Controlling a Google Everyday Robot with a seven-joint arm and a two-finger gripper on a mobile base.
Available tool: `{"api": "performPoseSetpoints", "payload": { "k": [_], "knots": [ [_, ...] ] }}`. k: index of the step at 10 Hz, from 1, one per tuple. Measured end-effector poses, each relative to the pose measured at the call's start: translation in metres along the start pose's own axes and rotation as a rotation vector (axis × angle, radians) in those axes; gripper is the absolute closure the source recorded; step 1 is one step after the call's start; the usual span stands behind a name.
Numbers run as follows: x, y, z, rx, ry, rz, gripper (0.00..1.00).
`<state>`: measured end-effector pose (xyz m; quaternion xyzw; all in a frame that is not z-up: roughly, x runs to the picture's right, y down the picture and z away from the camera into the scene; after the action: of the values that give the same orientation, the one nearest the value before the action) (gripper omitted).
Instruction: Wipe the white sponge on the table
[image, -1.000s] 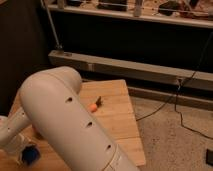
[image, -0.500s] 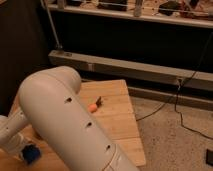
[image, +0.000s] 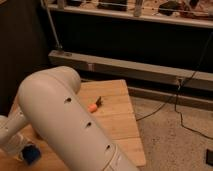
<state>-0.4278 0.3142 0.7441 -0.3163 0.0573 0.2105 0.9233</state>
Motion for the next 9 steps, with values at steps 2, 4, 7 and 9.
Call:
{"api": "performPoseSetpoints", "payload": {
  "k": [2, 4, 7, 9],
  "knots": [
    [-0.002, 0.001, -0.001, -0.001, -0.002, -0.001, 0.63],
    [-0.005, 0.001, -0.002, 0.000, -0.003, -0.007, 0.63],
    [-0.012, 0.000, -0.002, 0.000, -0.001, -0.023, 0.63],
    [-0.017, -0.001, -0.001, 0.001, 0.000, -0.032, 0.63]
  ]
}}
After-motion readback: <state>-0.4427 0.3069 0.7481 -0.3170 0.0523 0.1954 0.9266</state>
